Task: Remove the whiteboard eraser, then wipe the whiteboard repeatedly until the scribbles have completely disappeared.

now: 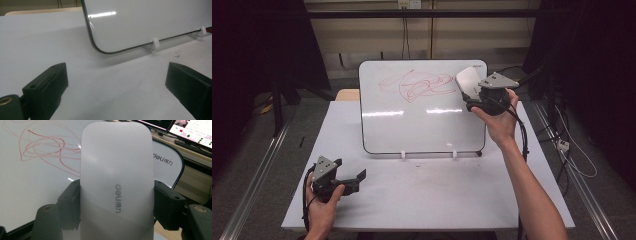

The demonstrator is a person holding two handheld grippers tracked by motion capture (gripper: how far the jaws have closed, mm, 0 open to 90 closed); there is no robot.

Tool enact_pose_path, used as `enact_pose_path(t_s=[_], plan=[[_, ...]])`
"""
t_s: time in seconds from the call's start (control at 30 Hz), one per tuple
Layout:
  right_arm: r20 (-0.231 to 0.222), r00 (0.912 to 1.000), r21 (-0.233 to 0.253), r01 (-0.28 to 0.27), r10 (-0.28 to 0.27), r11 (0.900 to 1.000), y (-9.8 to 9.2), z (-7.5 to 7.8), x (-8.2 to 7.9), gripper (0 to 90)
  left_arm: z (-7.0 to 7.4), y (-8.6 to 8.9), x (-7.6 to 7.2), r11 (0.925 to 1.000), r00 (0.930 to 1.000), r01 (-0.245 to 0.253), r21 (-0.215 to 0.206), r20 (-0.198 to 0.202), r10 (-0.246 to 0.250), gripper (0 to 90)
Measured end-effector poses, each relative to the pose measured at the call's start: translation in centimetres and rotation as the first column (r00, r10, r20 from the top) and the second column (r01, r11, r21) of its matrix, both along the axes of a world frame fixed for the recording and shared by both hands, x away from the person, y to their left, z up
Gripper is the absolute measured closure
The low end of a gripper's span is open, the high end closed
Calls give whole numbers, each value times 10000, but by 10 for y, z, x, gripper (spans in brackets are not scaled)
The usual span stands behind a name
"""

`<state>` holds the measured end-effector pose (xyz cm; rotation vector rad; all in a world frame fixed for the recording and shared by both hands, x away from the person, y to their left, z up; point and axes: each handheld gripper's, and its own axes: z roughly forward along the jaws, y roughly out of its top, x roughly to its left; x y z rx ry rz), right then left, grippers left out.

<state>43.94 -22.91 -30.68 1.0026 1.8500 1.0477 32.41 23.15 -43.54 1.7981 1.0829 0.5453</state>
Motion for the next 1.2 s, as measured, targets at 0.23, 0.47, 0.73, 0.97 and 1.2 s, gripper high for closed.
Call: enact_pose_path(t_s=[0.23, 0.47, 0.73, 0.97, 1.2], plan=[[165, 9997, 121, -203, 201, 9997, 6, -4, -7, 316, 1, 0, -2, 9999, 9999, -94, -50, 46, 94, 44], [321, 9988, 98, -379, 376, 9992, 13, -3, -10, 316, 2, -2, -3, 10000, 9999, -5, 58, 147, 4, 44], [443, 9970, -47, -631, 632, 9980, 28, -3, -7, 316, -1, 1, 1, 9999, 10000, -62, -144, -13, 62, 44], [547, 9948, -300, -846, 862, 9960, 45, -3, -2, 316, -2, 1, 3, 9999, 9999, -38, -124, -164, 36, 44], [660, 9929, -667, -950, 994, 9932, 66, 2, 7, 317, -1, 2, 1, 9998, 10000, -56, -170, -81, 55, 44]])
